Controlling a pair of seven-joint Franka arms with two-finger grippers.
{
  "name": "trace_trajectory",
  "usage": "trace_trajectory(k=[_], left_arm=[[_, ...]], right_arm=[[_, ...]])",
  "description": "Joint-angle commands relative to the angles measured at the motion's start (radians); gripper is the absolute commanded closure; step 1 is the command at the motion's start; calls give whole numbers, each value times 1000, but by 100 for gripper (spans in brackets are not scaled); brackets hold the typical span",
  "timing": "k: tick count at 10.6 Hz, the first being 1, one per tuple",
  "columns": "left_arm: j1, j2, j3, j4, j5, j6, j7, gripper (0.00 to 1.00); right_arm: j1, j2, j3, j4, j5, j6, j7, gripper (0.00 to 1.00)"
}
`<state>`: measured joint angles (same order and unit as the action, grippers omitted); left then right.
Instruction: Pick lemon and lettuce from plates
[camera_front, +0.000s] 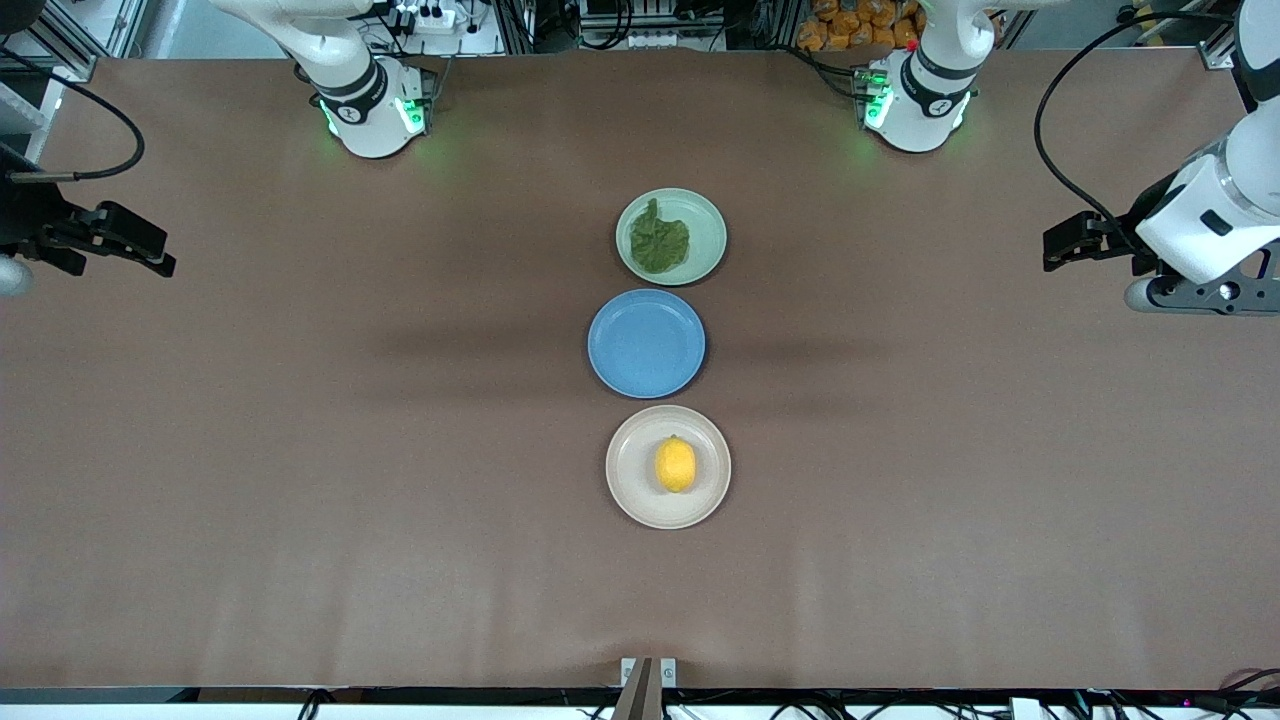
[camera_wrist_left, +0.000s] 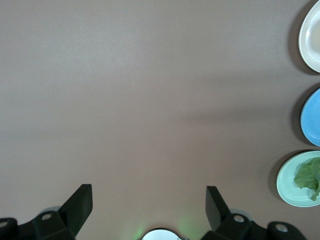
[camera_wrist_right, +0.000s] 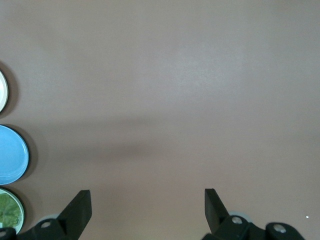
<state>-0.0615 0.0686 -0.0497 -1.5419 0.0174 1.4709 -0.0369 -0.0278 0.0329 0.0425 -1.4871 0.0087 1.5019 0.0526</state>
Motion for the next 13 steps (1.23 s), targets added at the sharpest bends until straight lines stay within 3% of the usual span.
trace_trajectory(k=[1,13], left_arm=[[5,8,-4,14,-5,5,2,0],[-1,37,-4,19,-1,14,-3,0]], right_arm=[[0,-4,-1,2,-13,1,3,0],[-1,-2,-3,5,-15,0,3,0]])
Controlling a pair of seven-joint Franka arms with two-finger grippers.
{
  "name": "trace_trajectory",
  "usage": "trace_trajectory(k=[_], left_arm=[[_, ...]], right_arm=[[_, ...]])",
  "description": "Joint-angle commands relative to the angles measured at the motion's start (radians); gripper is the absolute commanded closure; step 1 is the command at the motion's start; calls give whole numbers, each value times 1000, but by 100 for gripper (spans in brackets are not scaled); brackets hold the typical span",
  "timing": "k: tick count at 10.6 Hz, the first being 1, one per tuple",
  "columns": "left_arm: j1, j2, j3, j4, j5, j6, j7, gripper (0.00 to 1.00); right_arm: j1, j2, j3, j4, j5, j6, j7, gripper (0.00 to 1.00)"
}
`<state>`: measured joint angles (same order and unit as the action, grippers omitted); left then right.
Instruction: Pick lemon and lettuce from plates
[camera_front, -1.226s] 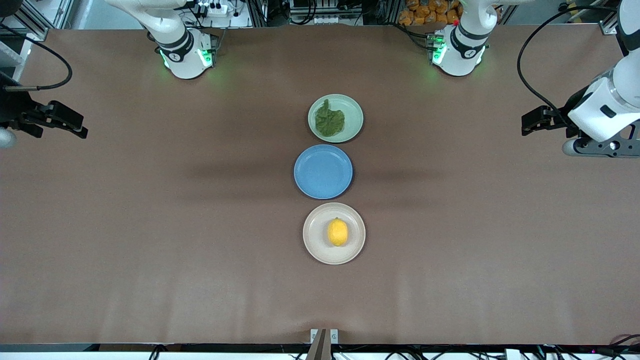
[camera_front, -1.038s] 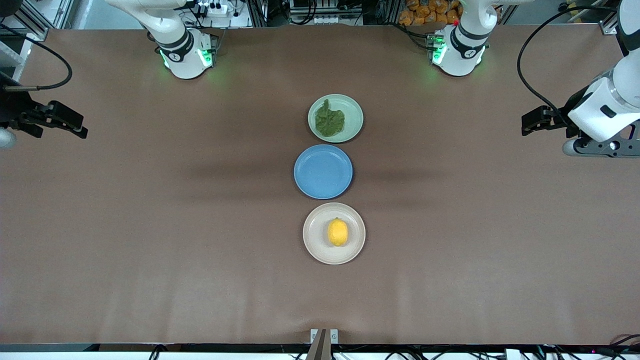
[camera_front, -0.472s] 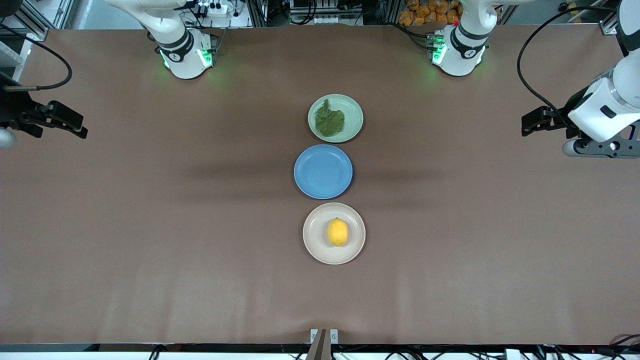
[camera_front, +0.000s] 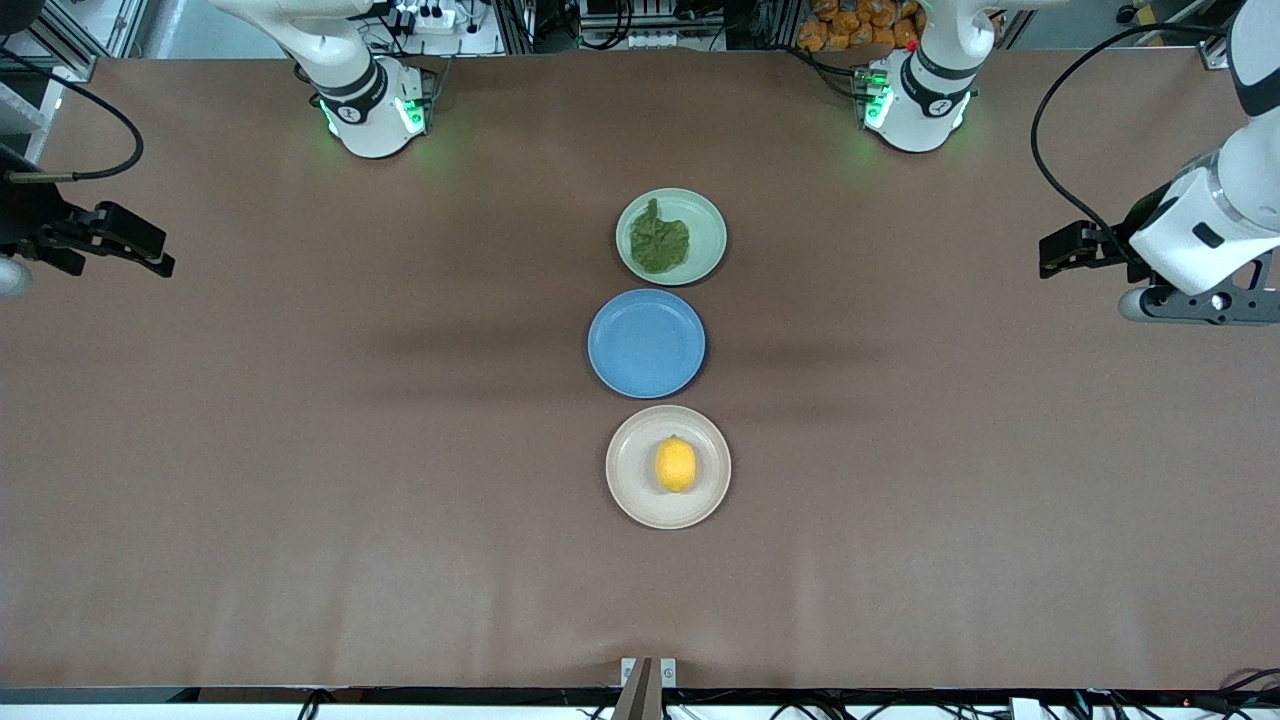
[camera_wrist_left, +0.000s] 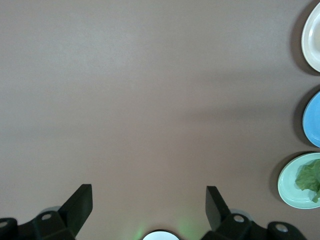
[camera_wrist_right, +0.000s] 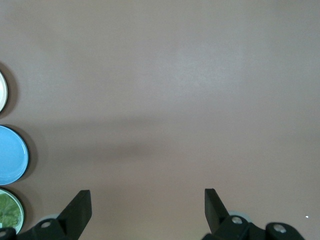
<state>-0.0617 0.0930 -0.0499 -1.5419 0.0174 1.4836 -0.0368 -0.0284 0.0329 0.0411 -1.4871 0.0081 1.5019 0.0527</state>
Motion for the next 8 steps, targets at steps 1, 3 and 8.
trace_trajectory(k=[1,3,8], left_arm=[[-1,17,-4,19,-4,4,-9,0],[-7,43,-4,22,-8,6,-12,0],[-104,174,-5,25,-33,121,-14,0]], right_arm=[[-1,-2,-1,4,-13,0,3,0],[-1,-1,0,4,-13,0,-8,0],[2,4,0,5,-5,-8,-11,0]])
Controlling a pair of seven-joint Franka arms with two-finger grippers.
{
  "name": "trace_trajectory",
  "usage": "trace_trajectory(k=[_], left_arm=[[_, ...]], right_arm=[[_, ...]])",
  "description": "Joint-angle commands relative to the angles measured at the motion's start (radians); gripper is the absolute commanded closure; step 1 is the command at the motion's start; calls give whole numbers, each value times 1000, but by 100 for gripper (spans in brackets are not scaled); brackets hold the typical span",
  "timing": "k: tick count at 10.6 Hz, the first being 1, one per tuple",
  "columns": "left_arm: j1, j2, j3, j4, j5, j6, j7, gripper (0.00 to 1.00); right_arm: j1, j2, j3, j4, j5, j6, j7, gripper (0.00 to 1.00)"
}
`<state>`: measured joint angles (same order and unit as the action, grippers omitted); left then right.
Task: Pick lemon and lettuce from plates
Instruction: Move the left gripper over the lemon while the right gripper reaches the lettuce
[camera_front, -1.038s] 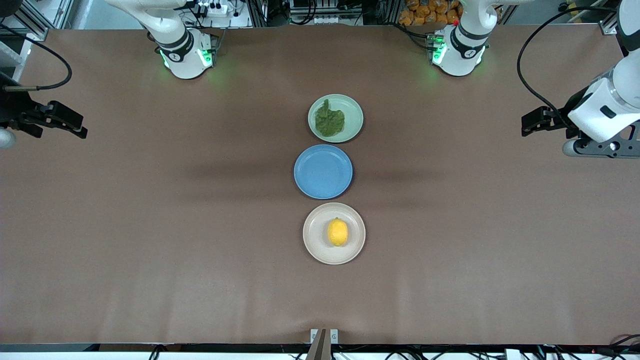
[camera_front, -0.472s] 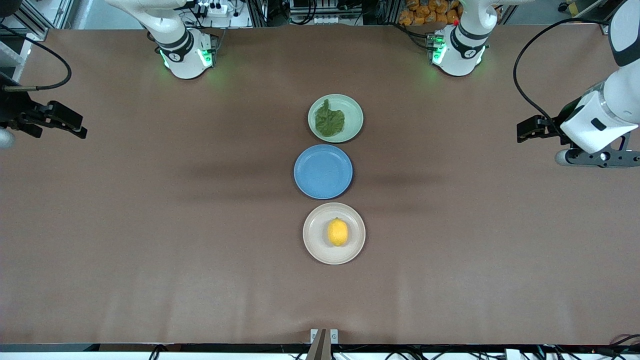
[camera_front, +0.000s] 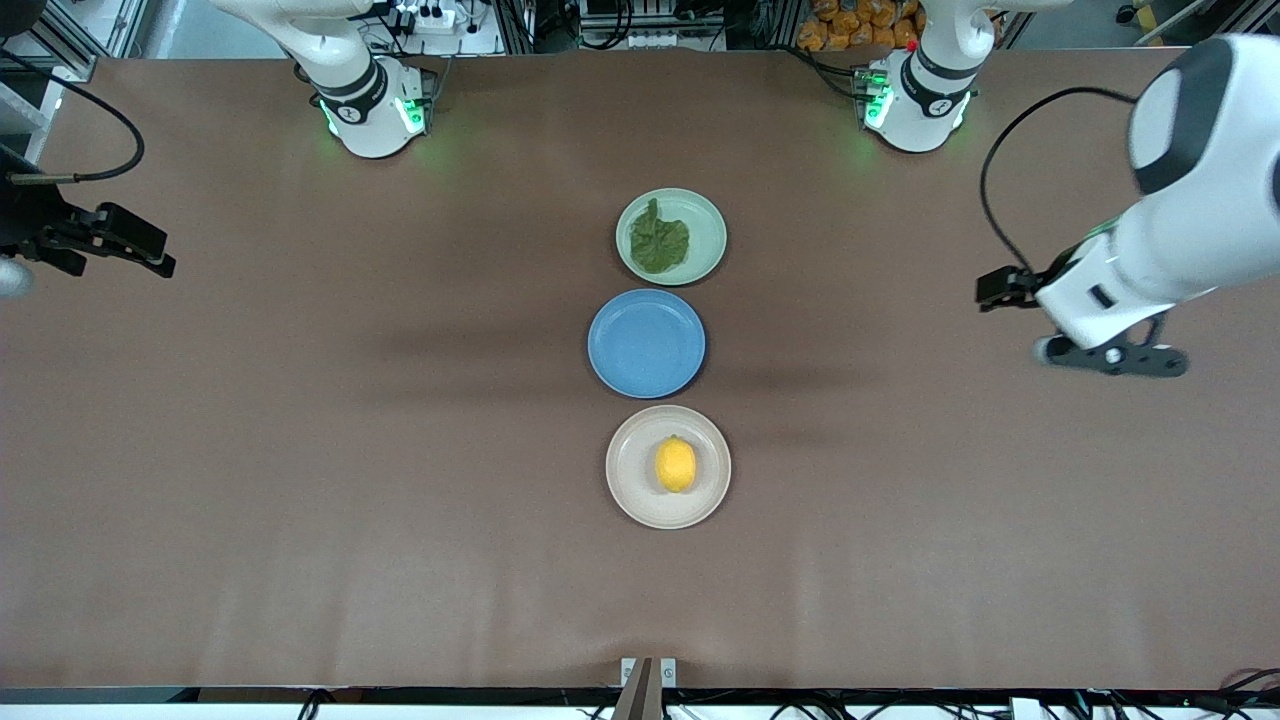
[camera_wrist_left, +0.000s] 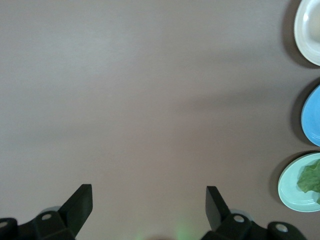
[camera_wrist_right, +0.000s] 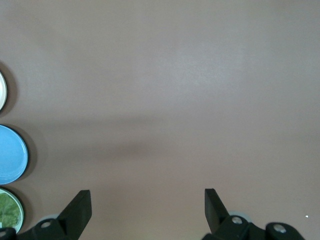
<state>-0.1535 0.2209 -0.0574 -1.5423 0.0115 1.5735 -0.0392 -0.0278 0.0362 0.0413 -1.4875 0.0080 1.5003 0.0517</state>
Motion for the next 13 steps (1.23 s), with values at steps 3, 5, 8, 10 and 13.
trace_trajectory(k=[3,5,8,10,13], left_arm=[[-58,133,2,27,-85,152,-11,0],[-118,188,4,28,-85,235,-31,0],[-178,248,2,31,-85,354,-62,0],[-205,314,2,88,-87,416,-163,0],[-280,429,-1,194,-90,489,-306,0]], right_arm=[[32,16,6,0,4,-17,9,0],[81,34,6,-19,16,-18,86,0],[143,50,6,-59,27,-6,226,0],[176,65,6,-60,55,-5,347,0],[284,70,6,-95,81,-2,552,0]])
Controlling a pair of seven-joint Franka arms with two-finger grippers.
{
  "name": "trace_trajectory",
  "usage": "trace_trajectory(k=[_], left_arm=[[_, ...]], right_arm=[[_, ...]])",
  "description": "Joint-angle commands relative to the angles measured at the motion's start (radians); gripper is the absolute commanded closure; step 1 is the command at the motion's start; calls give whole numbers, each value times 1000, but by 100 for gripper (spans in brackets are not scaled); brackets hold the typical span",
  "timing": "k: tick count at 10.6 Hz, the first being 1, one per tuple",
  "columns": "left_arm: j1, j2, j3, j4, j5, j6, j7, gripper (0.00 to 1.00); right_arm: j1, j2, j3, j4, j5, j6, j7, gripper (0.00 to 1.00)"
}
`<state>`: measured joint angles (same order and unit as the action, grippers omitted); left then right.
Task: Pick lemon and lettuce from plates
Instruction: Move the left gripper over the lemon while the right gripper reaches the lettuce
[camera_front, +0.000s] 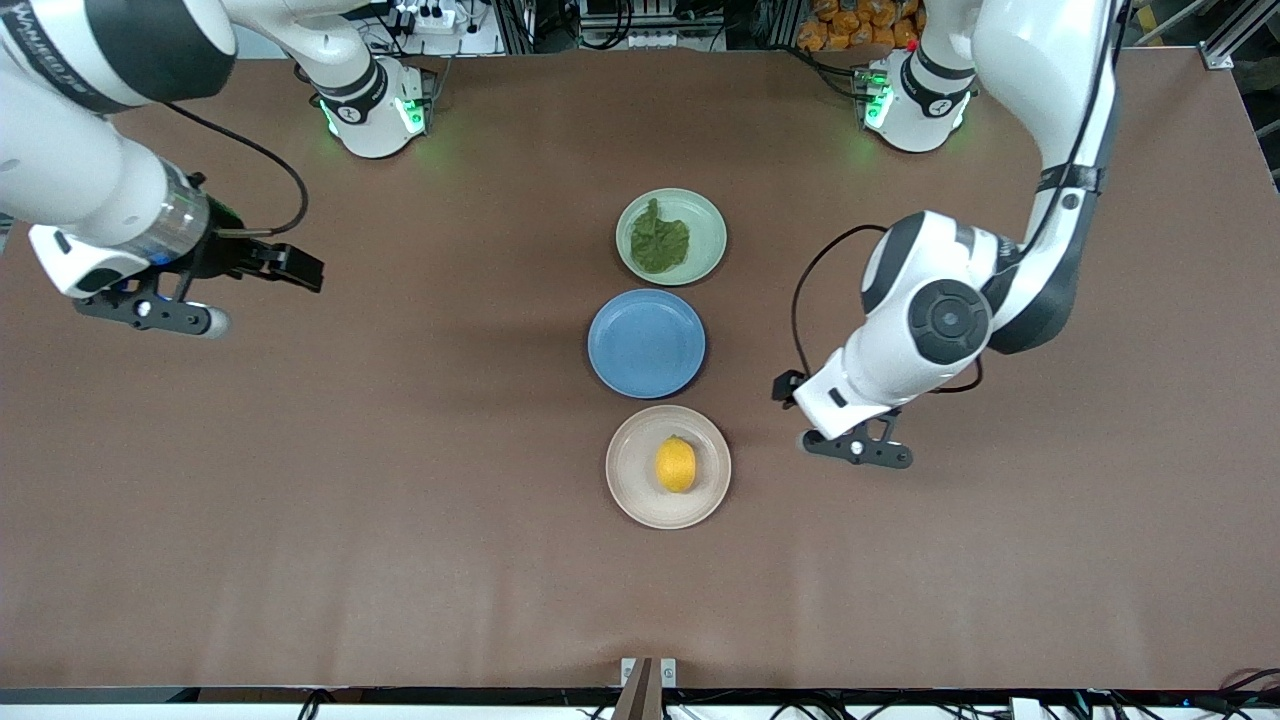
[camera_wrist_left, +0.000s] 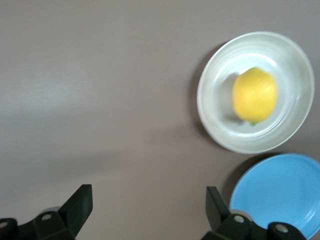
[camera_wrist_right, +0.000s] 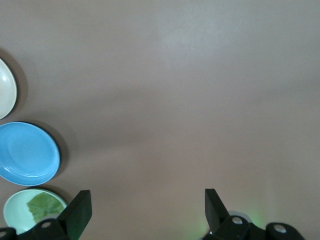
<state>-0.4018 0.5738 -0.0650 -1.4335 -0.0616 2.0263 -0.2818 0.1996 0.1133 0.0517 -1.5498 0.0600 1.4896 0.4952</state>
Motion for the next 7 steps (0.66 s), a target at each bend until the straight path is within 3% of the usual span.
trace_trajectory(k=[1,3,5,7], left_arm=[[-47,93,7,85,-20,98,-94,0],[-60,133,-7,99,-21,198,-105,0],[-75,178,-9,126,-59,261,-106,0],[-98,210,-7,131,-66,319,-126,0]], right_arm=[[104,11,-4,-45,30,18,176,0],[164,34,-4,-76,34,50,262,0],[188,28,-4,-157,95,151,365,0],[260,29,-4,-231,99,271,486,0]])
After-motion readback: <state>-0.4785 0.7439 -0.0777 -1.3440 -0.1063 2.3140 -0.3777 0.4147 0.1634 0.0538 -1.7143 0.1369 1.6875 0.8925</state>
